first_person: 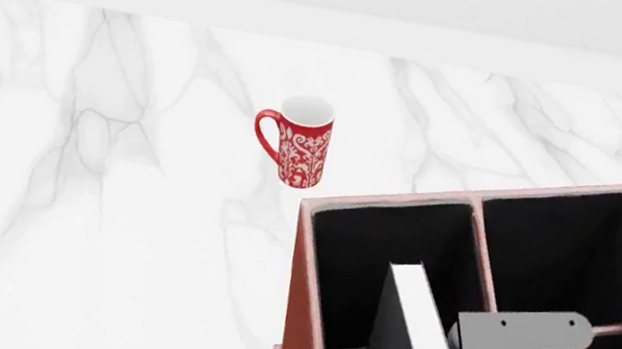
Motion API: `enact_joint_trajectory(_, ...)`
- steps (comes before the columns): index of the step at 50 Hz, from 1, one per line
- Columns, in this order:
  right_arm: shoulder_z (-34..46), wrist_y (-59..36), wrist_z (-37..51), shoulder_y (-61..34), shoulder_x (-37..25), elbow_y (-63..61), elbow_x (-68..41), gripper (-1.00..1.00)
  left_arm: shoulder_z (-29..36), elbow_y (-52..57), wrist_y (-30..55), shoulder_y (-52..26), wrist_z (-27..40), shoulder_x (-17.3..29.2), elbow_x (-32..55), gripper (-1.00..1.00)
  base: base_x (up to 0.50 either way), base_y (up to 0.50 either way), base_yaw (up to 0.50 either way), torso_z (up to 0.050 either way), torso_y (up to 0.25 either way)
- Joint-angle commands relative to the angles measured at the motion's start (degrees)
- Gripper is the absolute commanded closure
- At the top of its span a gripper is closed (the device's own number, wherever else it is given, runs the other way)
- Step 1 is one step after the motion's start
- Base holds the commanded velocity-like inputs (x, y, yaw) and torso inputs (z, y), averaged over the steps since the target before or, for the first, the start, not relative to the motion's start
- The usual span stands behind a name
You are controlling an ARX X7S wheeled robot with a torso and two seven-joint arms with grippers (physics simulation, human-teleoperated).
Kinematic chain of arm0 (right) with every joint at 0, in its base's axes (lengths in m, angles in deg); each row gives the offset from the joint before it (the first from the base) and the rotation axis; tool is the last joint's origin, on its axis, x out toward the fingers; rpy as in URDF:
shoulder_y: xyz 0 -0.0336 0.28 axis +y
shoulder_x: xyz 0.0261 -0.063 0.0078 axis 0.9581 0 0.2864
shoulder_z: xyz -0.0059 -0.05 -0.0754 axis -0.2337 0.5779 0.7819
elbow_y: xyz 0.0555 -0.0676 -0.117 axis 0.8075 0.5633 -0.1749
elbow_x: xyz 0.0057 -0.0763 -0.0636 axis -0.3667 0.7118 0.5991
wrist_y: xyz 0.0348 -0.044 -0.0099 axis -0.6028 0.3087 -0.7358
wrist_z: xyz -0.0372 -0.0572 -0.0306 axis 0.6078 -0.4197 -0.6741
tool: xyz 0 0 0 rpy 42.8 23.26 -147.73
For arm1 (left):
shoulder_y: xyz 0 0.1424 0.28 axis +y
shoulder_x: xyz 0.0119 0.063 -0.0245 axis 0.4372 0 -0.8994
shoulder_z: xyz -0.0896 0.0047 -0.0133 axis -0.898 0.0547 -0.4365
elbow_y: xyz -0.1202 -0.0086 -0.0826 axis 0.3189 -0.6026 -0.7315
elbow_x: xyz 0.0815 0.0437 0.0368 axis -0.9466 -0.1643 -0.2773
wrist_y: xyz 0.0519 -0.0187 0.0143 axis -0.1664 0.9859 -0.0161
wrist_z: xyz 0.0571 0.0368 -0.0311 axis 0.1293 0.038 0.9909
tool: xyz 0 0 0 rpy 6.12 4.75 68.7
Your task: Pick up the book and place it in the left compartment of the caddy.
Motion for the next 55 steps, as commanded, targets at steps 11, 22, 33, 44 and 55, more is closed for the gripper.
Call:
enact_joint_trajectory(11,0.4,2.2,-3.5,-0.6,2.2,4.2,5.7,1.00,0.1,0.2,-0.3,0.2,0.3,0.3,0.1,-1.00,0.00,0.00,0.00,0.001,0.002)
enact_joint_trajectory(22,0.7,2.6,-4.0,-0.8,2.6,5.3,6.3,1.00,0.0,0.3,-0.5,0.4,0.4,0.5,0.3,-1.00,0.00,0.00,0.00,0.000,0.000)
enact_joint_trajectory(33,1.1,2.8,-4.4,-0.9,3.1,6.1,6.7,1.00,0.0,0.3,-0.6,0.5,0.6,0.7,0.5,-1.00,0.00,0.00,0.00,0.000,0.000)
enact_joint_trajectory(44,1.4,3.6,-4.8,-0.5,3.5,7.0,7.3,1.00,0.1,0.2,-0.8,0.6,0.7,0.8,0.4,-1.00,0.01,0.00,0.01,0.000,0.000)
enact_joint_trajectory(55,1.0,3.3,-3.6,-0.6,3.2,5.9,6.9,-1.00,0.0,0.3,-1.0,0.7,0.8,0.9,0.5,-1.00,0.00,0.00,0.00,0.000,0.000)
